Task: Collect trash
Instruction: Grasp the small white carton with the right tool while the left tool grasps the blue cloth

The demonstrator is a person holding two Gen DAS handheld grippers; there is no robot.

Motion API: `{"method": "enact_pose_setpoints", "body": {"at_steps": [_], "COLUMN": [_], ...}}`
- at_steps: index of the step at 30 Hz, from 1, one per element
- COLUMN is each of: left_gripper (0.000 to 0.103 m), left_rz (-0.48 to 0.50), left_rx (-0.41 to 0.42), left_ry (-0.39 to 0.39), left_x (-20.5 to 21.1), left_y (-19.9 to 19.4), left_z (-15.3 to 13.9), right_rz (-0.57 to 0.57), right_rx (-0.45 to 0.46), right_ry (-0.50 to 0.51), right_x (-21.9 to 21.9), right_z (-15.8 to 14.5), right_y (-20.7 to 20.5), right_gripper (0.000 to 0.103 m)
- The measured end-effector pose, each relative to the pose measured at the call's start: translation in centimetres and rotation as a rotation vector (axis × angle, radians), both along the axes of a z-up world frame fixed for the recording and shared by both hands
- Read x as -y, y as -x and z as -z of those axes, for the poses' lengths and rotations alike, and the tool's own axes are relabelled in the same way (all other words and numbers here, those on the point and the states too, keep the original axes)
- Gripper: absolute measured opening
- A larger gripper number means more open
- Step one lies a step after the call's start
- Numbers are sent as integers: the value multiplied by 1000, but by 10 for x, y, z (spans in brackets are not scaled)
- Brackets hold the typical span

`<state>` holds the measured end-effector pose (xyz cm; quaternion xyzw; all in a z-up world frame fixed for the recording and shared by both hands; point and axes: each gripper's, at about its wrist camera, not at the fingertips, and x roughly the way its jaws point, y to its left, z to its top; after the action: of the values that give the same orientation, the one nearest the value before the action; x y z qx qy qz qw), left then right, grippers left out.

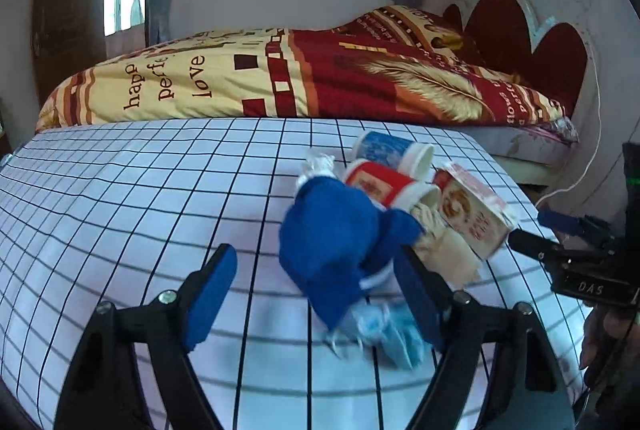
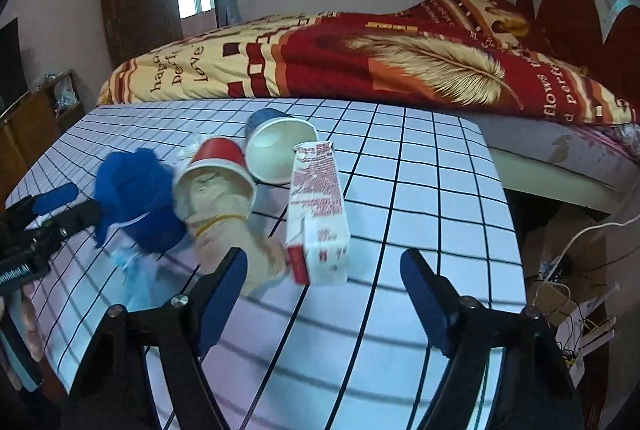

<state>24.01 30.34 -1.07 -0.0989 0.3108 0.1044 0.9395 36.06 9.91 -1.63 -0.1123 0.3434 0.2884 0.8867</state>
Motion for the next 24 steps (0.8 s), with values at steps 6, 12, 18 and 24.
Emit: {"method": "enact_pose_setpoints", "body": {"at_steps": [6, 12, 18, 24], "left_gripper": [72, 66, 27, 24], "left_rz": [33, 45, 65, 59], "left_rx": [-43, -75, -43, -5], "left_ry": [-5, -14, 7, 4], "left_x": [-3, -2, -8, -13], "left_y": [-20, -32, -30, -27], "left_z": [6, 12, 7, -8], "right_rz": [-12, -39, -61, -60], "right_rx": [-32, -65, -78, -24], "right_ry": [15, 30, 29, 32], "right_x": [-14, -24, -26, -25], "right_z": [9, 18, 20, 6], "right_y": [-26, -35, -36, -26], "right_gripper": [70, 60, 39, 39]}}
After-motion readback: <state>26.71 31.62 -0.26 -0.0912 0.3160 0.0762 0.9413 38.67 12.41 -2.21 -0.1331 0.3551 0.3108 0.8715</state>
